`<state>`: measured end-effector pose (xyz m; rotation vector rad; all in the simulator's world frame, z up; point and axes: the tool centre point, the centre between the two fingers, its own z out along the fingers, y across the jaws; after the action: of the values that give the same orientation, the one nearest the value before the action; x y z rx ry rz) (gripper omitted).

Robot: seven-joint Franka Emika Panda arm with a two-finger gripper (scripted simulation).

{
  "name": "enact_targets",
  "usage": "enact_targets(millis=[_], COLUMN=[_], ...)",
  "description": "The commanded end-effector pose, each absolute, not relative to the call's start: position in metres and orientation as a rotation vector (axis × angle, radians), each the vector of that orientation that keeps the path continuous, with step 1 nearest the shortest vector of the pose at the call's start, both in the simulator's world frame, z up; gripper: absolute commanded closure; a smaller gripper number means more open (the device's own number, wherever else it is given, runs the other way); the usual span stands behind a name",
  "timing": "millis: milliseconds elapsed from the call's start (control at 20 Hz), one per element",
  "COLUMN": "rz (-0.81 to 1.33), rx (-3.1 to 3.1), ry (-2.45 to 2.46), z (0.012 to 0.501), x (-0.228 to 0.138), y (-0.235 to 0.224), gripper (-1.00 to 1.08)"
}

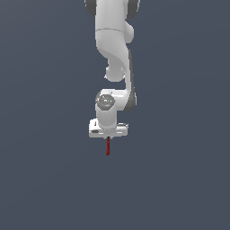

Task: Pick up the object and move it to a goal position.

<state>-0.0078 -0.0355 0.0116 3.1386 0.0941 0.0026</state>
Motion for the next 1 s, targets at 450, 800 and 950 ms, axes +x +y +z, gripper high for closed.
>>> enact_targets(millis=[450,800,950], rz=[0.001,0.001,0.001], rx=[3.139,3.139,3.139], ry=[0.097,0.097,0.097], z=[0.015,0.04,0.058], x=[-0.009,-0.015,-0.02], y=[-0.033,-0.029,-0.025], gripper=[1.08,1.08,1.08])
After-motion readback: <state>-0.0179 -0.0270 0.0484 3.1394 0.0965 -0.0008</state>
